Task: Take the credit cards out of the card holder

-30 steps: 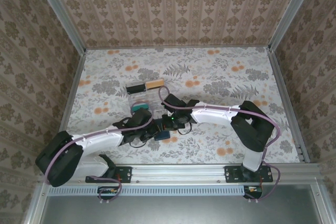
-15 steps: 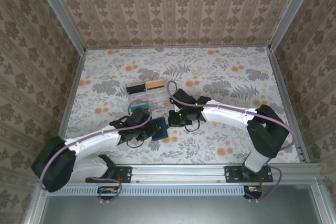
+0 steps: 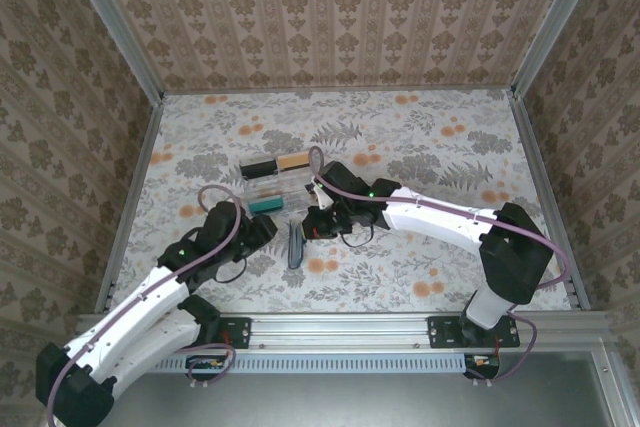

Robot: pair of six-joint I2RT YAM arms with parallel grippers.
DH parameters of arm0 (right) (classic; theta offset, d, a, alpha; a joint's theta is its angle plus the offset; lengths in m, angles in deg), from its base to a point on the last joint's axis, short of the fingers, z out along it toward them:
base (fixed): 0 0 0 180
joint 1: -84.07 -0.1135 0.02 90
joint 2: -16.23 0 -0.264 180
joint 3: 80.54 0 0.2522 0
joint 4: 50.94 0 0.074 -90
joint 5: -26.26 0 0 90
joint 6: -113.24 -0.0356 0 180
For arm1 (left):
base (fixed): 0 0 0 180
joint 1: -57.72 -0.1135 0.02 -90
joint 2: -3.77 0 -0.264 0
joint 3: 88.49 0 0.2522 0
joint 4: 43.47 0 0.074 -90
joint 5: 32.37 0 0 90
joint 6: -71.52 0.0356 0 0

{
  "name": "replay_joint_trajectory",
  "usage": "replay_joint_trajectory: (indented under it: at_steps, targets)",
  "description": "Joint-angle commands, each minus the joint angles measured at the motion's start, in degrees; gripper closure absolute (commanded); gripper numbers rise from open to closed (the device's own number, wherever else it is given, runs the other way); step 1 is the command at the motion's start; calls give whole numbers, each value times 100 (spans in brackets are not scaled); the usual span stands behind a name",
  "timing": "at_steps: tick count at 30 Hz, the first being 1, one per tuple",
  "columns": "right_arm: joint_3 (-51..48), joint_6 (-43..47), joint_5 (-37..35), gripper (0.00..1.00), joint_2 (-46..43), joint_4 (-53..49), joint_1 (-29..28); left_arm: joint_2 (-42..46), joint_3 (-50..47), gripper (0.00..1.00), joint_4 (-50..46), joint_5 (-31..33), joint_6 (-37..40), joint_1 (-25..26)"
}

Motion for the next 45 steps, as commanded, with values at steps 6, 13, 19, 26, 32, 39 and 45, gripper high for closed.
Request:
replay_joint_trajectory:
  at_steps: [6,13,19,26,32,39,45]
  targets:
    - [187,108,-132,100,-161,-431,0,14,-111,43,-225,-19,271,-54]
    - [895,188,-12,100,118,-513,-89,-3,-113,43,-163,-33,328,-62]
    - [282,131,-309,100,-60,-462,-38,28,-66,43,-289,-111,412,-63]
    - [-614,273,-1262,100,-677,-1007,445,-19,-77,44,-122,-241,492,-63]
    - [-938,647,-2091,100,-604,-1609,872,-415,-2,44,225,-486,611,-38]
    - [-992,747,-2112,100,-149,-1417,909,-1130,56,51,1069,-974,724,192]
    - [-1080,659,-2084,100,7,-1264,913,-1980,138,57,1834,-1195,646,488]
